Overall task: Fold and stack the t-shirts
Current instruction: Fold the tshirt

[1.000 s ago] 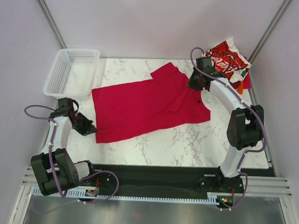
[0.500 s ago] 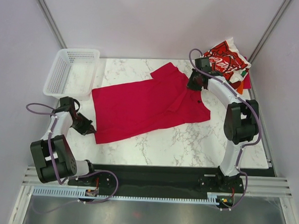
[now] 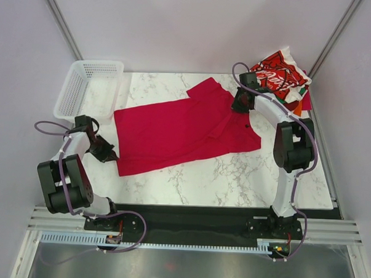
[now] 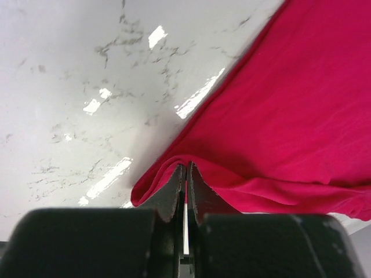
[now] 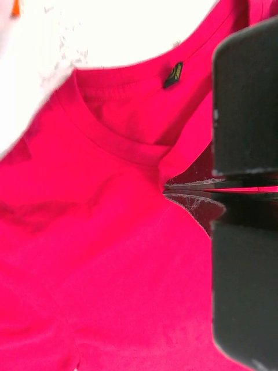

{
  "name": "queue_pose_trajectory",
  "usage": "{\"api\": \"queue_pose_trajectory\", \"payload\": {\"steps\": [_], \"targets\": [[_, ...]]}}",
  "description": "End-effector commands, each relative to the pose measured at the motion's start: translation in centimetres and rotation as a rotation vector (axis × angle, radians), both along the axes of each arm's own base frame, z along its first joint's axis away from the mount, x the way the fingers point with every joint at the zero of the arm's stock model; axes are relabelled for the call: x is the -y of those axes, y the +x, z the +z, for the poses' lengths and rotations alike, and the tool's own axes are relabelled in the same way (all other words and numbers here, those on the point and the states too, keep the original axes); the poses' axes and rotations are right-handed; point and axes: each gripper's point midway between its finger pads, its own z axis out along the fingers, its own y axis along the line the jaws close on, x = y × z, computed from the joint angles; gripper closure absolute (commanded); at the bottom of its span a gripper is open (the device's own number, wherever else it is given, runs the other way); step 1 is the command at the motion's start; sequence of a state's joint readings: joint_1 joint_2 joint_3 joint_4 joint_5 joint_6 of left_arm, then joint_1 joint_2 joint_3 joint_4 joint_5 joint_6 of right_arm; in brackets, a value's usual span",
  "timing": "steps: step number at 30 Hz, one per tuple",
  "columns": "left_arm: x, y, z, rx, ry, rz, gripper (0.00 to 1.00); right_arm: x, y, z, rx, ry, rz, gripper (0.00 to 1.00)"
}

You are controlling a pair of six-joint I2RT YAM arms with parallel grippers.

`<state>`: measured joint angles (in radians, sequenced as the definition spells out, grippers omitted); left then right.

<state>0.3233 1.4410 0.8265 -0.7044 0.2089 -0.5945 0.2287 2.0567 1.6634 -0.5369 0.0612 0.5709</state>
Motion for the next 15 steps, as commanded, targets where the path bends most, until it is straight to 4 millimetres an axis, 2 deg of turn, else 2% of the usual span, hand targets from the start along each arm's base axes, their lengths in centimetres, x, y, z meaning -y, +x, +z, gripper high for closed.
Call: {"api": "queue_pose_trajectory", "payload": {"steps": [1,6,9,15], "targets": [[-1.3,2.1,1.7,0.094,0.080,-0.060,0.98,1.6,0.7,1.9,0.054,-0.031,-0.042,1.00],[-1.0,2.2,2.9,0.144,0.104,-0.096,0.98,3.0,-0.5,4.0,0.081,-0.047,-0.057,1.00],[-0.9,2.3,2.9,0.145,0.107,-0.109,0.98,3.7,-1.4,5.3,0.098,-0.050,-0.062,1.00],[-0.6,2.8,2.4,0.123,0.092,-0.122,0.98,4.6,-1.7,5.4,0.088,-0.067,-0.069,1.00]]}}
